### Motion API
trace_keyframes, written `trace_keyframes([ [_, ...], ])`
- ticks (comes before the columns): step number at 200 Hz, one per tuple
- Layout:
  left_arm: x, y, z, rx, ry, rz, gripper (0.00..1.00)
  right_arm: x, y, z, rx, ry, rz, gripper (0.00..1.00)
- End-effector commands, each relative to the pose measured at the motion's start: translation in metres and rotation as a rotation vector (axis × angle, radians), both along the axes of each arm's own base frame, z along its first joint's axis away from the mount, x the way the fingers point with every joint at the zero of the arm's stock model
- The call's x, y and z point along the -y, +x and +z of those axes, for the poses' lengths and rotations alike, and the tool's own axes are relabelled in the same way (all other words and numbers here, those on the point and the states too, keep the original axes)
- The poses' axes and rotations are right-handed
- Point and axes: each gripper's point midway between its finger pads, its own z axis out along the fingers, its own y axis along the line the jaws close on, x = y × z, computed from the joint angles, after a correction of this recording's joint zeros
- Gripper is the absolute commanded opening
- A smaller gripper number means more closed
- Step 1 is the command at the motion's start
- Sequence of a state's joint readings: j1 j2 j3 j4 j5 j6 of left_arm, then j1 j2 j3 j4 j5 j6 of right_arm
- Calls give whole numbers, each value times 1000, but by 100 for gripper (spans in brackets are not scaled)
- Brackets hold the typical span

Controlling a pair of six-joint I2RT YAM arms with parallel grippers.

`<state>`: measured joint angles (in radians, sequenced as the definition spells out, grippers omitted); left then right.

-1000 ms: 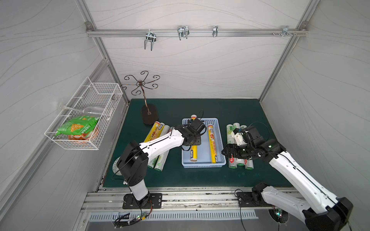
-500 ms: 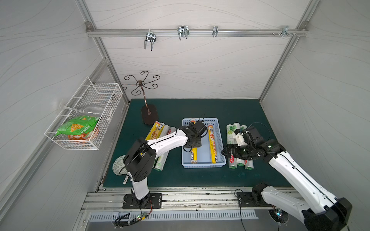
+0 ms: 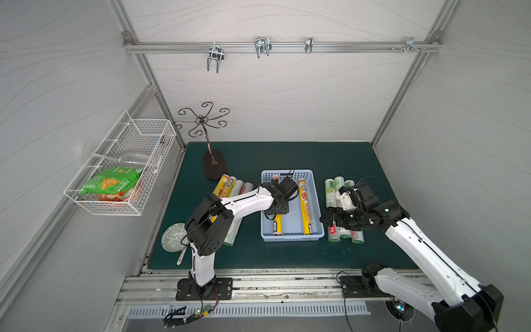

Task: Put the plastic wrap into the basket
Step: Place the plastic wrap in the basket.

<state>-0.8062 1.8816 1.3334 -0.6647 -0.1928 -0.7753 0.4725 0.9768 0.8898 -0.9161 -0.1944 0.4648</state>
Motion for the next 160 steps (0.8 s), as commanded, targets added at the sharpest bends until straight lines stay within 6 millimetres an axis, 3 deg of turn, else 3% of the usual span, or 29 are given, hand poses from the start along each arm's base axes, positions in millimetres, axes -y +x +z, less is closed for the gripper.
trace_keyframes([
  [1, 9, 15, 6, 45, -4, 14, 32, 3, -1, -2, -11, -6, -16, 99],
  [79, 1, 14, -6, 28, 52, 30, 45, 7, 1, -1, -6, -17, -32, 99],
  [108, -2, 15, 7, 51, 51, 29, 58, 7, 2, 1, -3, -16, -33, 99],
  [160, -12, 12, 43, 111, 33, 31, 63, 4, 3, 8, 13, 9, -23, 99],
])
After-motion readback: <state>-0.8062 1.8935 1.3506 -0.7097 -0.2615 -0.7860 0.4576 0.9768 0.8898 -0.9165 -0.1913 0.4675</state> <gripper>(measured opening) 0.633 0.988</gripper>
